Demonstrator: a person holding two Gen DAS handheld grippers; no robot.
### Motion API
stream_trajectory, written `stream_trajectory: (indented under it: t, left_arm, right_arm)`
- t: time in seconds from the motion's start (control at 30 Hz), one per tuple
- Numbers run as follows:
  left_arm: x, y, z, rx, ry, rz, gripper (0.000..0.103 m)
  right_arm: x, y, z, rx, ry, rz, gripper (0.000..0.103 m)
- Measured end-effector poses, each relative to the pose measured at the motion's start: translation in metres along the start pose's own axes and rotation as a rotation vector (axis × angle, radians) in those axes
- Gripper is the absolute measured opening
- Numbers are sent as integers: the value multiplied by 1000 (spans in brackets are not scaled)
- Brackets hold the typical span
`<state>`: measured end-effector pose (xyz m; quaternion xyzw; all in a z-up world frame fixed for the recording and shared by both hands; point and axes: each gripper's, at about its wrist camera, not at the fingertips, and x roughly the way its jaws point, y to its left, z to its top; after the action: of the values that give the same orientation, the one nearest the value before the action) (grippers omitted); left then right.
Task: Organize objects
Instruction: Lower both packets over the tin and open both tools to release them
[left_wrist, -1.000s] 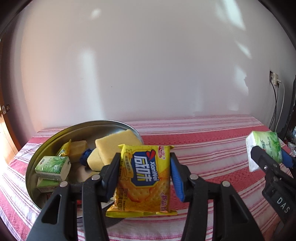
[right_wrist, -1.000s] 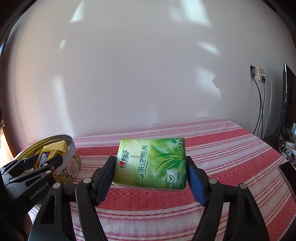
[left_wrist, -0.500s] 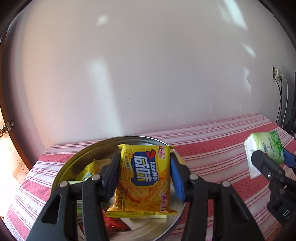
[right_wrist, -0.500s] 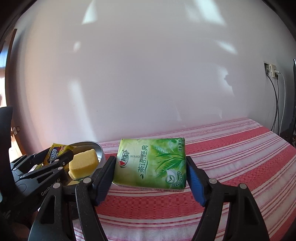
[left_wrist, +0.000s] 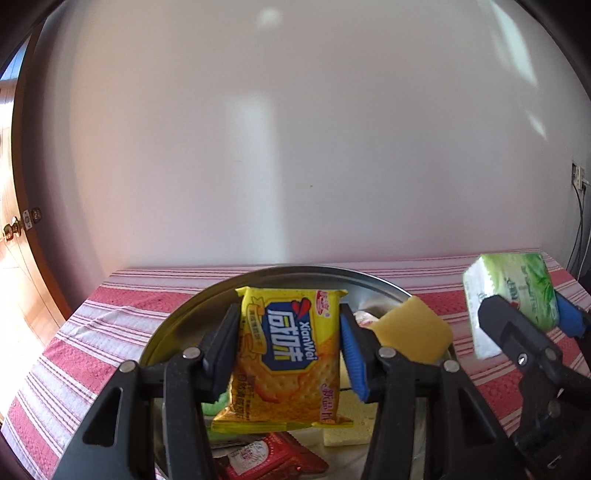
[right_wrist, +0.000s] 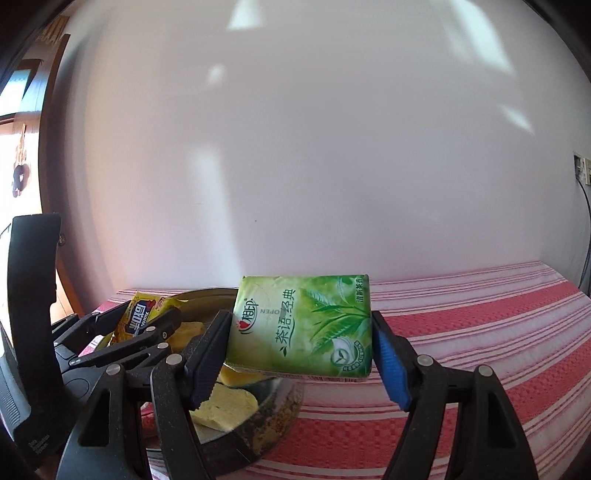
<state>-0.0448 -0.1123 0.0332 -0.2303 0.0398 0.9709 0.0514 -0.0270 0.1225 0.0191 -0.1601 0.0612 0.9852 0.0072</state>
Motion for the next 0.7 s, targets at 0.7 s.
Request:
stream_trajectory:
  t: [0.7]
  left_arm:
    - [31, 34, -4, -53, 105, 176, 50]
  right_arm:
    - [46, 29, -4, -53, 6, 33, 75]
